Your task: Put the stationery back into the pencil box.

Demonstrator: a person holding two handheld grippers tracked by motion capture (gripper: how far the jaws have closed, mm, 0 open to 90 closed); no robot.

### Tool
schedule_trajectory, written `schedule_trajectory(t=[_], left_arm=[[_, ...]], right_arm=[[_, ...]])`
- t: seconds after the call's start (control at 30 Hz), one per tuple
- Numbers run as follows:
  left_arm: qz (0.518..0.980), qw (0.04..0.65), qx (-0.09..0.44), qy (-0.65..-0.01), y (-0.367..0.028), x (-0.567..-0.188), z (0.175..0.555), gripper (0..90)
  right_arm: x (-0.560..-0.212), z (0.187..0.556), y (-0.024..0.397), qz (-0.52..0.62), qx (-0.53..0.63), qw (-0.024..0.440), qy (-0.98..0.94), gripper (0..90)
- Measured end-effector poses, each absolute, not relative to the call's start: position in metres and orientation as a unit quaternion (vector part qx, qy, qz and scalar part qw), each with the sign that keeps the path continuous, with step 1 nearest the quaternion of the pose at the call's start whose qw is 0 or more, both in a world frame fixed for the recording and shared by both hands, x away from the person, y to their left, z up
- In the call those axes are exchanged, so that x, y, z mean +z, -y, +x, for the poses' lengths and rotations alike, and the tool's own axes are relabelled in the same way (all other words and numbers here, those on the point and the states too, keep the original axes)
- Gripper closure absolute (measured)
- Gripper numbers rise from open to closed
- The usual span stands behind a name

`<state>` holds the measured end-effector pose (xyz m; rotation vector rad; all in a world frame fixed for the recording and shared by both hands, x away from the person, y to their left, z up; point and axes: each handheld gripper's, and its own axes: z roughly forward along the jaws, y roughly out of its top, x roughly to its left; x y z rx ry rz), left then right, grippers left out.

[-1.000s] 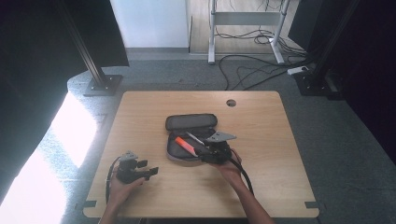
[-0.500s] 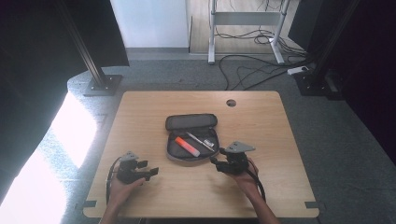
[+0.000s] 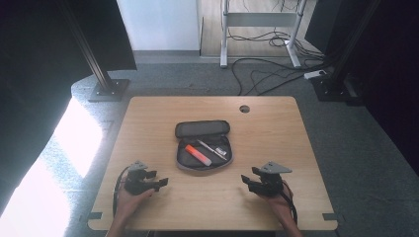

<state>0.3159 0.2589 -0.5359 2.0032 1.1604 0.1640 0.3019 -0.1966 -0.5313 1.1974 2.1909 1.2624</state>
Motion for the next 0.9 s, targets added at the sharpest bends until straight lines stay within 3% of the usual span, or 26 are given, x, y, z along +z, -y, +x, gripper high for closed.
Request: schedule_trajectory(t=[0.9], left_arm=[[0.793,0.393,0.063,-0.462,-0.259,-0.539,0.317,30.4]], right_arm=[[-0.553,0.3,0.211,0.451,0.403,0.17,-0.778,37.7]])
